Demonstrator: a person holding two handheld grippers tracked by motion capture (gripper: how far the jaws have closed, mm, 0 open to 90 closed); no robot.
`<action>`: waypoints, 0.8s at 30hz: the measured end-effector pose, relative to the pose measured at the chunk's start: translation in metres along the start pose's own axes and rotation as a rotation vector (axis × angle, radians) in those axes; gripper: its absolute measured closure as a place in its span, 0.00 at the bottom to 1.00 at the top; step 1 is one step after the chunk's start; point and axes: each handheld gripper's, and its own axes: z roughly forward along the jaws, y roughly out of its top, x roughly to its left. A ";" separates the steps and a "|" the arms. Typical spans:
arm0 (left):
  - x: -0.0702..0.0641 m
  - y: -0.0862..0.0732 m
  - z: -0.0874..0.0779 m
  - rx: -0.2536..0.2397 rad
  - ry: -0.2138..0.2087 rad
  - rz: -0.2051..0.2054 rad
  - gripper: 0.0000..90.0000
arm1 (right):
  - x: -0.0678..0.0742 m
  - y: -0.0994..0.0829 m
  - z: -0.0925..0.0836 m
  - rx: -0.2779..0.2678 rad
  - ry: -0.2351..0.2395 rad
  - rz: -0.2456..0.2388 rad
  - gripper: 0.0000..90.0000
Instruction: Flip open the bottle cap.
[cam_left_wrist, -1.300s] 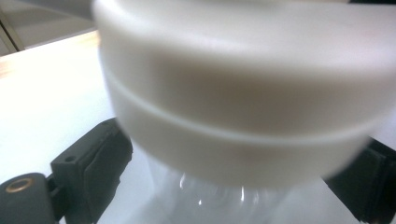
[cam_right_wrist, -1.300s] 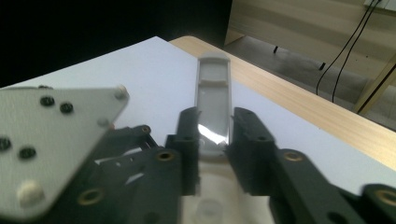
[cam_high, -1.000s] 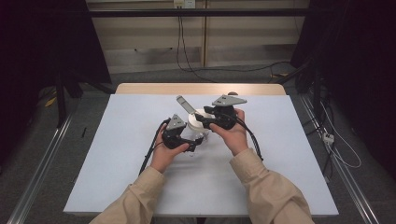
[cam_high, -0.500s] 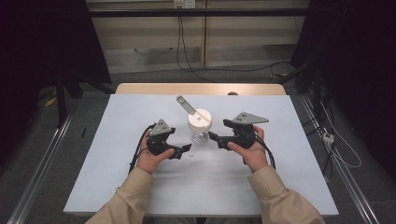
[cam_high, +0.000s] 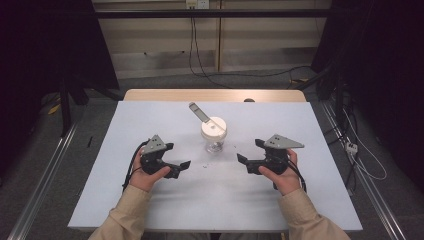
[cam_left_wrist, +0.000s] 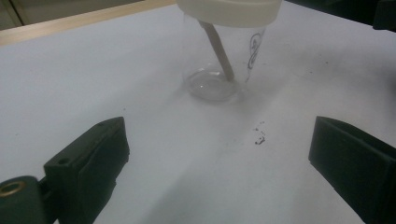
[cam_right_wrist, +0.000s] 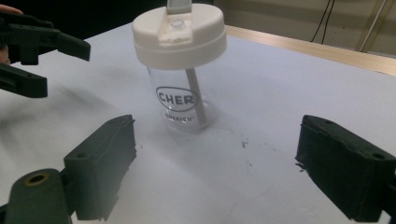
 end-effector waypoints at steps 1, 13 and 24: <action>0.001 -0.001 -0.002 0.003 0.003 0.002 0.05 | -0.001 -0.002 -0.002 -0.003 -0.006 0.005 0.12; 0.007 -0.013 -0.027 -0.002 0.016 -0.007 0.05 | -0.004 -0.025 -0.027 -0.007 -0.028 0.014 0.12; 0.014 -0.025 -0.046 -0.002 0.034 -0.018 0.05 | -0.004 -0.040 -0.042 0.012 -0.049 0.015 0.12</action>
